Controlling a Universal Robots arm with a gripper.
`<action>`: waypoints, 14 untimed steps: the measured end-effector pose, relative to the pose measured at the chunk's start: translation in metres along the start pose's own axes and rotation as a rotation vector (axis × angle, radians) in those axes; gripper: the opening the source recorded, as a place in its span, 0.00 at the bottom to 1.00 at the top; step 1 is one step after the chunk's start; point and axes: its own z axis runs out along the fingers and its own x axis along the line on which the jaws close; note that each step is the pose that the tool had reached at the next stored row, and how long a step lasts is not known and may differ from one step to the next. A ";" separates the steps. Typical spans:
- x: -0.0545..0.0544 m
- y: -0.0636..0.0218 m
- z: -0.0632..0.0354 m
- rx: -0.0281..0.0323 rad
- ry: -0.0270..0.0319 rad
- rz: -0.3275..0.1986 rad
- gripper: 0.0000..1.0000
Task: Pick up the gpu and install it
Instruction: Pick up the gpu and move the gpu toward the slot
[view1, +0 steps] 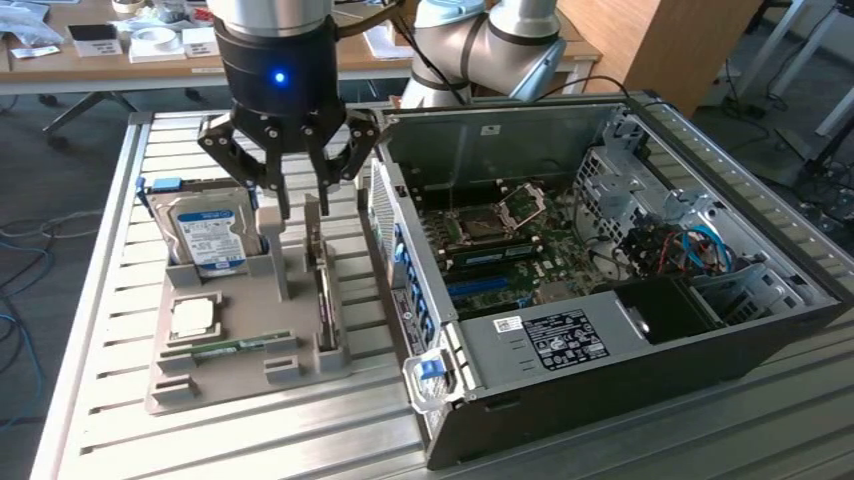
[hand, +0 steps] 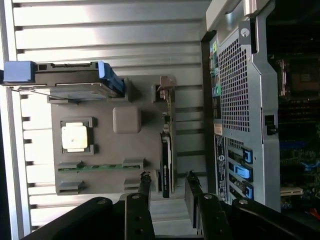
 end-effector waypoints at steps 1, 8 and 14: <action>0.000 -0.0001 0.0018 0.0000 0.0000 0.000 0.42; 0.000 -0.0006 0.0137 0.0000 0.0000 0.000 0.42; 0.001 -0.0011 0.0246 0.0000 0.0000 0.000 0.42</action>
